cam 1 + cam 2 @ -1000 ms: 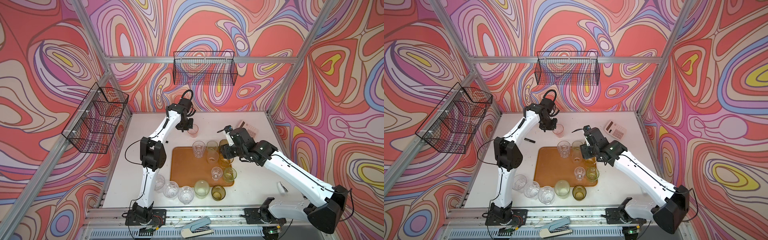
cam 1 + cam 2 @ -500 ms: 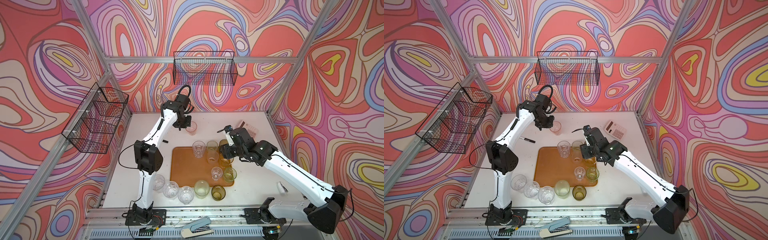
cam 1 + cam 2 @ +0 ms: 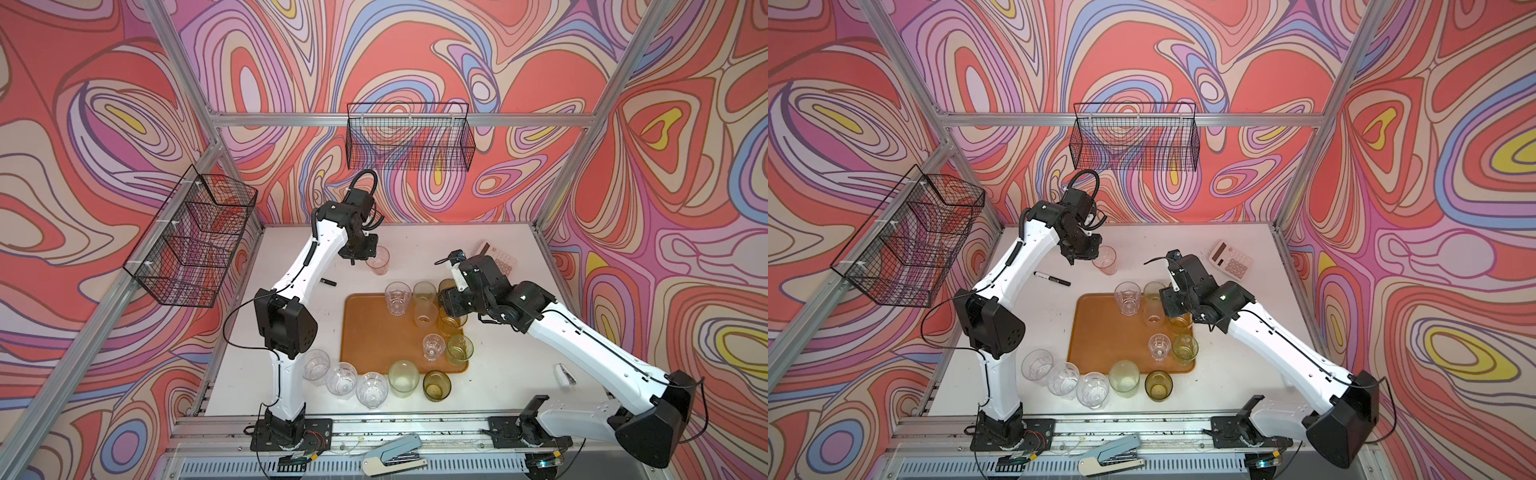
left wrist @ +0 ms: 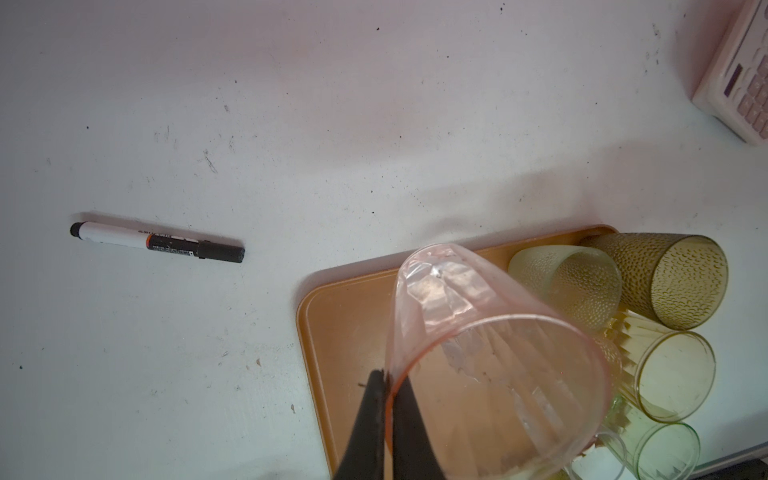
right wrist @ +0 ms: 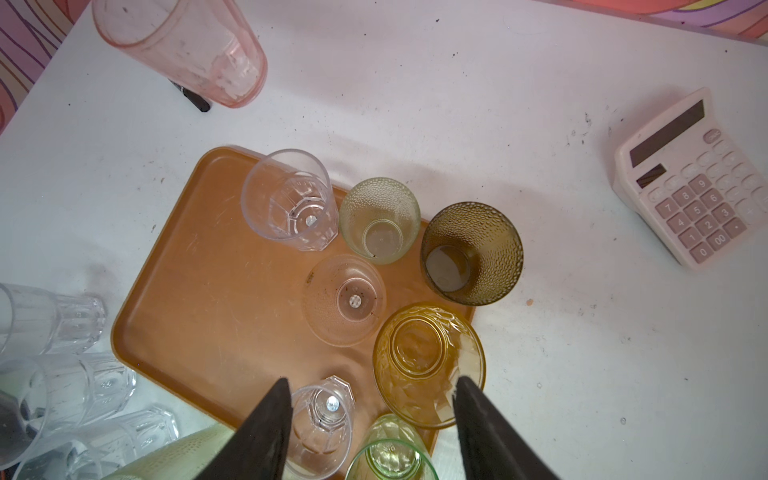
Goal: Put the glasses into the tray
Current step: 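Lift the pink glass with the left gripper and carry it over the tray, then lower the pink glass onto the tray beside the clear faceted glass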
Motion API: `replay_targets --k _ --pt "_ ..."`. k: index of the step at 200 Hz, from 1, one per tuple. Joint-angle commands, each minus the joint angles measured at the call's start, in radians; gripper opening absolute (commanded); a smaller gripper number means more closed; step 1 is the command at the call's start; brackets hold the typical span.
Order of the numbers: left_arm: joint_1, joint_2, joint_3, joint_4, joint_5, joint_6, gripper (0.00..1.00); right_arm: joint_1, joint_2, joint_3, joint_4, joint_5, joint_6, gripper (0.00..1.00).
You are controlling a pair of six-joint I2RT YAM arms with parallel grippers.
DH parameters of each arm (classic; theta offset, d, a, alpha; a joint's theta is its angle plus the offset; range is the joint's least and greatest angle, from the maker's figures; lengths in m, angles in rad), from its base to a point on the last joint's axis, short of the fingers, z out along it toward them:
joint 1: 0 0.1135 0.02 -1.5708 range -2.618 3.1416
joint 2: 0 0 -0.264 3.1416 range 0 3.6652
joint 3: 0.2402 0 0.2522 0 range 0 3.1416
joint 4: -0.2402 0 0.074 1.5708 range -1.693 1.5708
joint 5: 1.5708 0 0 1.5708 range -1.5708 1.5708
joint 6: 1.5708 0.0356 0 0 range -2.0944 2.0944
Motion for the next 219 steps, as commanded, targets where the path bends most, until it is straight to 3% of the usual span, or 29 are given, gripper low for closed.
replay_targets --k 1,67,104,219 --pt "0.008 -0.062 -0.054 -0.044 0.001 0.018 0.0 -0.005 -0.024 -0.01 0.017 -0.012 0.004 0.65" --pt "0.007 -0.185 -0.262 -0.013 0.012 0.011 0.0 -0.005 -0.043 -0.027 0.018 -0.019 -0.009 0.65" --pt "-0.001 -0.22 -0.298 -0.032 0.016 0.002 0.0 -0.005 -0.042 -0.02 0.006 -0.019 -0.008 0.65" --pt "-0.134 -0.275 -0.463 0.042 -0.007 -0.099 0.0 -0.005 -0.05 -0.036 0.011 -0.011 -0.005 0.65"
